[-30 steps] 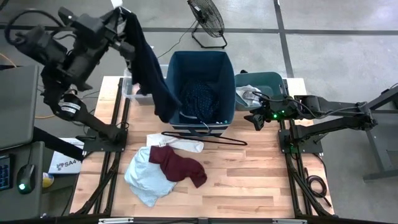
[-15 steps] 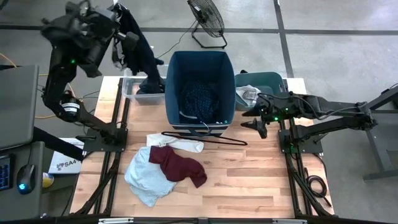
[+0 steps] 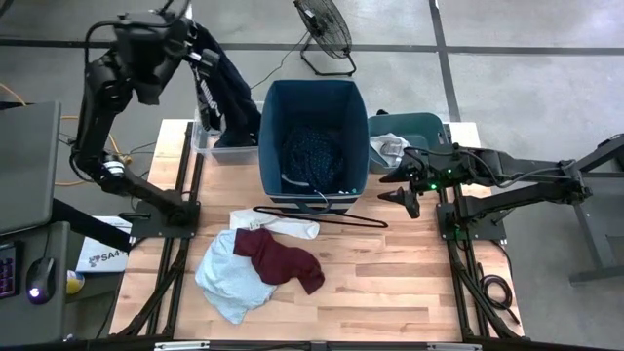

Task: Pick & Place Cloths
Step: Put the blue boxer into the transparent bin

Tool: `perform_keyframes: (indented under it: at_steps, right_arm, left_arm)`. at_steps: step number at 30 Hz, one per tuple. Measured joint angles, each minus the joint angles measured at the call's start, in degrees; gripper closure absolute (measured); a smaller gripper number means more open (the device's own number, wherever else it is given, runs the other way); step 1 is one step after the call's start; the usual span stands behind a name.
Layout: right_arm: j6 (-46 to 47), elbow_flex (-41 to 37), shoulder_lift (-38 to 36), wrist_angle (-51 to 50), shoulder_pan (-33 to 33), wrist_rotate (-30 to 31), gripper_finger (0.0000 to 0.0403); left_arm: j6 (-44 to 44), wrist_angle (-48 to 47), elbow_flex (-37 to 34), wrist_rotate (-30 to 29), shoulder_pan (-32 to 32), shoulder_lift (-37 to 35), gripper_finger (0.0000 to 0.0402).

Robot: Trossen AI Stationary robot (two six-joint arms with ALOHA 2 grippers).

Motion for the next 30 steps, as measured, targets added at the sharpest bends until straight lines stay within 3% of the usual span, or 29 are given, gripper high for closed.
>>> perform_keyframes:
  at_steps: [6,14,30]
  right_arm:
    - [0.10,0.00,0.00,0.00,0.00,0.00,0.0166]
    - [0.10,0.00,0.00,-0.02,-0.01,0.00,0.0166]
    - [0.10,0.00,0.02,-0.04,-0.02,0.02,0.0166]
  left_arm:
    - [-2.10,-0.69,-7.03,3.54,6.14,-0.02,0.0401]
    - [-8.04,-0.39,-18.12,14.67,11.87,-0.02,0.0401]
    - [-23.42,-7.15,-37.61,27.27,12.61,-0.07,0.0401]
